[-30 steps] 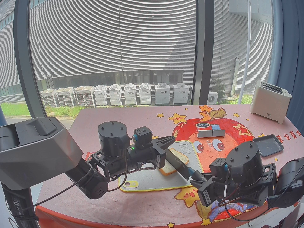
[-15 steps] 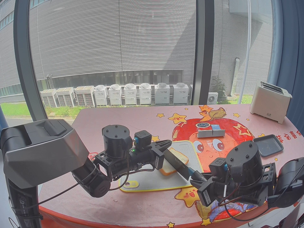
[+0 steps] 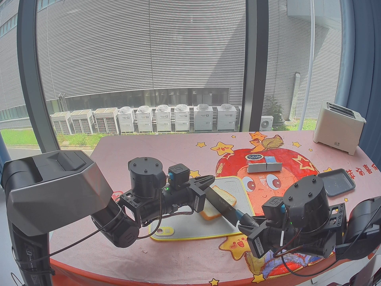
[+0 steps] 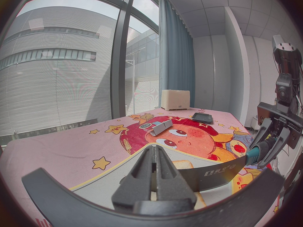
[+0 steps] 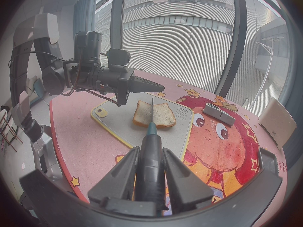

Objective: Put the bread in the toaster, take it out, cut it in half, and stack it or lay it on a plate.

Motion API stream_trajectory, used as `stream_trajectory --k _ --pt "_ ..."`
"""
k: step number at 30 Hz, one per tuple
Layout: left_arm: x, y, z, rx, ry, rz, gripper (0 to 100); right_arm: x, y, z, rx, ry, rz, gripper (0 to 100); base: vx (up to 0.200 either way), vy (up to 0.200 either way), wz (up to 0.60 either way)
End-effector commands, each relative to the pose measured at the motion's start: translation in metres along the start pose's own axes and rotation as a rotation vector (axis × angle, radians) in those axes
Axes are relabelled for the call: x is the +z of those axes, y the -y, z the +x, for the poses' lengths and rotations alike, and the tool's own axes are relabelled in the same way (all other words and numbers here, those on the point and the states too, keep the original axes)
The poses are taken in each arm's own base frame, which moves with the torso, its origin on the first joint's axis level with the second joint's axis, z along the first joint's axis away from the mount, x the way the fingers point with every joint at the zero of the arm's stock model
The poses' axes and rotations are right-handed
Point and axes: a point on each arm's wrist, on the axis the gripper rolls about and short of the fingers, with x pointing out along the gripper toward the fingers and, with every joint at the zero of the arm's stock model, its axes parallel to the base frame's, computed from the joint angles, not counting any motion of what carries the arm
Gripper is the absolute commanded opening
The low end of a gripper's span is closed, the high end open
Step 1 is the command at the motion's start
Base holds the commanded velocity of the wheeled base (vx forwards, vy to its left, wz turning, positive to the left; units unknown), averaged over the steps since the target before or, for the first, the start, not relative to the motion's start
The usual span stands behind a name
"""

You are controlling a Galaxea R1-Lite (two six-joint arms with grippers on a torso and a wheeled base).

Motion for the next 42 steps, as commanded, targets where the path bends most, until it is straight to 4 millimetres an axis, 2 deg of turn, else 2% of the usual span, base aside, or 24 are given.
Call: stream_trajectory --k 1,5,13,18,23,27,31,42 --pt "0.002 0.000 0.001 -0.001 0.004 0.002 0 -0.004 0.000 0.001 -0.003 -0.020 -0.006 0 0.000 0.000 0.00" --pt "0.007 0.002 -0.001 -0.004 0.016 0.006 0 -0.006 0.000 0.004 -0.005 -0.032 -0.010 0 0.000 0.000 0.00" --pt "0.029 0.010 -0.008 -0.019 0.072 0.024 0 -0.007 0.000 0.004 -0.005 -0.036 -0.011 0 0.000 0.000 0.00" --pt "0.030 0.009 -0.009 -0.017 0.075 0.025 0 -0.004 0.000 0.001 -0.002 -0.011 -0.004 0 0.000 0.000 0.00" --pt "0.026 0.007 -0.008 -0.013 0.061 0.020 0 -0.001 0.001 -0.003 0.000 0.008 0.002 0 0.000 0.000 0.00" --pt "0.014 0.001 -0.003 0.001 0.015 0.007 0 0.000 0.001 -0.003 0.001 0.012 0.003 0 0.000 0.000 0.00" --pt "0.016 -0.009 -0.001 0.022 0.027 0.007 0 0.001 0.000 -0.004 0.002 0.015 0.002 0 0.000 0.000 0.00" --pt "-0.001 -0.009 0.002 0.020 -0.018 -0.004 0 0.002 0.001 -0.003 0.003 0.013 0.002 0 0.000 0.000 0.00"
